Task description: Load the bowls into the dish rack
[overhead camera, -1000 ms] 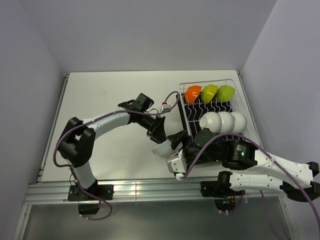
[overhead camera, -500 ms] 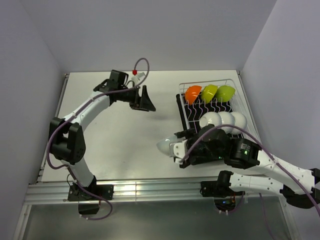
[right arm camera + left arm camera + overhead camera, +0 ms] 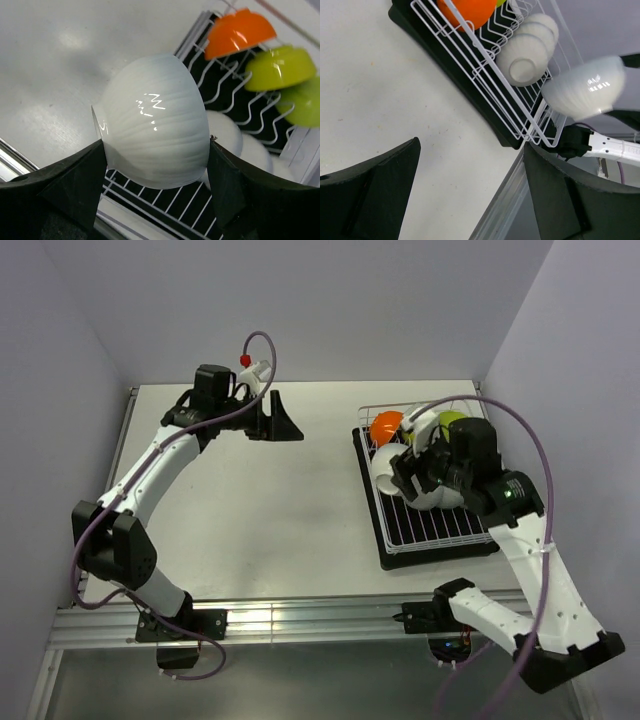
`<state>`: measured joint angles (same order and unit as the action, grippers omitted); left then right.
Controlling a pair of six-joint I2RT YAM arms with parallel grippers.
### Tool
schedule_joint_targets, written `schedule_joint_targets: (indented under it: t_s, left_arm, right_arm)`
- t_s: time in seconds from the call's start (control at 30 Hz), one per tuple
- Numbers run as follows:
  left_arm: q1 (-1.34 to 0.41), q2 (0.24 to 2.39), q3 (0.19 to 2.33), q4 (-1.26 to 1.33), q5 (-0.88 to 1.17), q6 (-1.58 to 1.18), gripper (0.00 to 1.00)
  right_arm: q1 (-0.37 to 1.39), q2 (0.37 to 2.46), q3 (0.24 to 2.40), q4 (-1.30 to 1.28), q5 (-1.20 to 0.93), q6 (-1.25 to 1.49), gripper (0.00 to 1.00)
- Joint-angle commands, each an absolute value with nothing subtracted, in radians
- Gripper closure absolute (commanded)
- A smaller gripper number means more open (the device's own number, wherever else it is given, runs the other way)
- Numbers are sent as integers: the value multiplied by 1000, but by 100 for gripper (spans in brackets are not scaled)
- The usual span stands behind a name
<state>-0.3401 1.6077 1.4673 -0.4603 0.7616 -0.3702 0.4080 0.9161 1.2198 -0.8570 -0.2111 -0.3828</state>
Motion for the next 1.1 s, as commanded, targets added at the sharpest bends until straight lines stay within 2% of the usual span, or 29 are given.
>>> schedule_joint_targets:
  t_s: [0.0,0.1,0.4,0.7,1.07]
  left_arm:
    - [-342,1536,1447,-393,753,-403,11]
    - [-342,1513,1424,-365,758,-423,10]
    - [-342,1480,1376,-339,756,-443,10]
    - [-341,1482,1381,-341,759,-454,10]
    - [-342,1500,1388,-337,765,-459,10]
  right_arm:
    - [222,975,1307,-899,-336,-226,100]
    - [143,1043,1328,-965,-379,-172,100]
    - [138,1066,1244,-1002,-368,-49,100]
    - [138,1043,1108,-928,-242,37,100]
    - [140,1078,1014,-839,-233,138,100]
